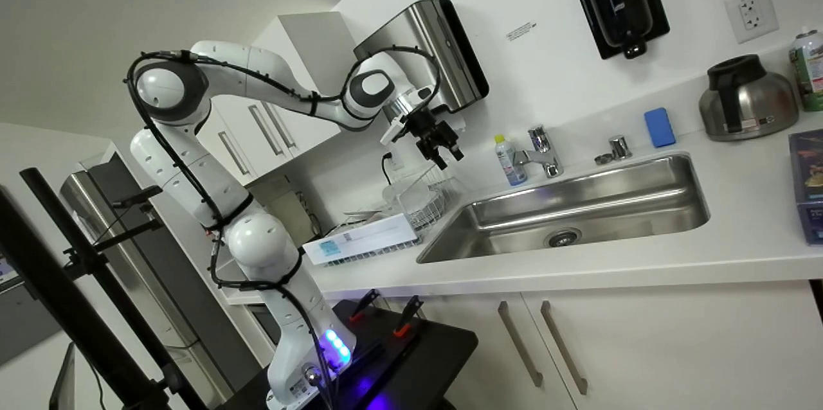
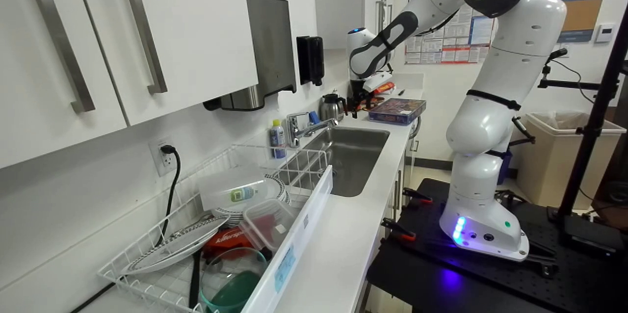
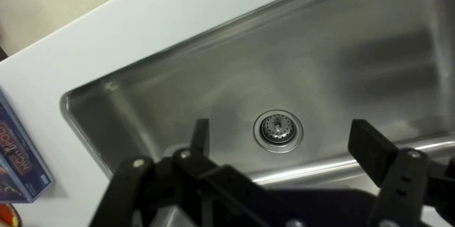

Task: Push the faucet to the left

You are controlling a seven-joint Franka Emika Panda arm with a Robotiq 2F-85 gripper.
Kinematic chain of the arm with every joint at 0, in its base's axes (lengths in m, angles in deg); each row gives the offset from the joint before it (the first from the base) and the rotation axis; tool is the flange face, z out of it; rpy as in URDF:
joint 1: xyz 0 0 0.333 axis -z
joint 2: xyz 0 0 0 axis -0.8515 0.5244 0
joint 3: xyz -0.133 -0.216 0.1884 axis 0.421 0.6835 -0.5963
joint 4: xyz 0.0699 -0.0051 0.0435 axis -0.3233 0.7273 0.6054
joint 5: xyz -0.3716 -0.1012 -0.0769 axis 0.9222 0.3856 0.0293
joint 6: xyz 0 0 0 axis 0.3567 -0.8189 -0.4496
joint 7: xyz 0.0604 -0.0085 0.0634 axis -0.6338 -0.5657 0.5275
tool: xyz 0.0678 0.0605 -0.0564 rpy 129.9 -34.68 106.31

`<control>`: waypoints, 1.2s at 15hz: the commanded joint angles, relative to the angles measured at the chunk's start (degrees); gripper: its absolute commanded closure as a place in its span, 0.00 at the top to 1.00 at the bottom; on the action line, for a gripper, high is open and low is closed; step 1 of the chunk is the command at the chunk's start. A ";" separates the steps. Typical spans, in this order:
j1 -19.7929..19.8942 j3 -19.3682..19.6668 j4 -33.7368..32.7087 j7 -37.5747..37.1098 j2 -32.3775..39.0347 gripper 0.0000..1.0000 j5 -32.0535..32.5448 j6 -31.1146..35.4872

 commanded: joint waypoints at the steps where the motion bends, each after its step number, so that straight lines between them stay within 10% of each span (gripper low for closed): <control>1: 0.50 1.68 -4.90 -0.88 5.32 1.00 -0.35 4.54; 11: 0.66 4.54 -32.57 4.96 30.77 1.00 -1.99 7.07; 12: 0.81 4.61 -35.34 5.12 33.01 0.75 -2.38 6.12; 18: 2.03 5.27 -47.77 6.08 42.52 0.34 -3.57 -1.22</control>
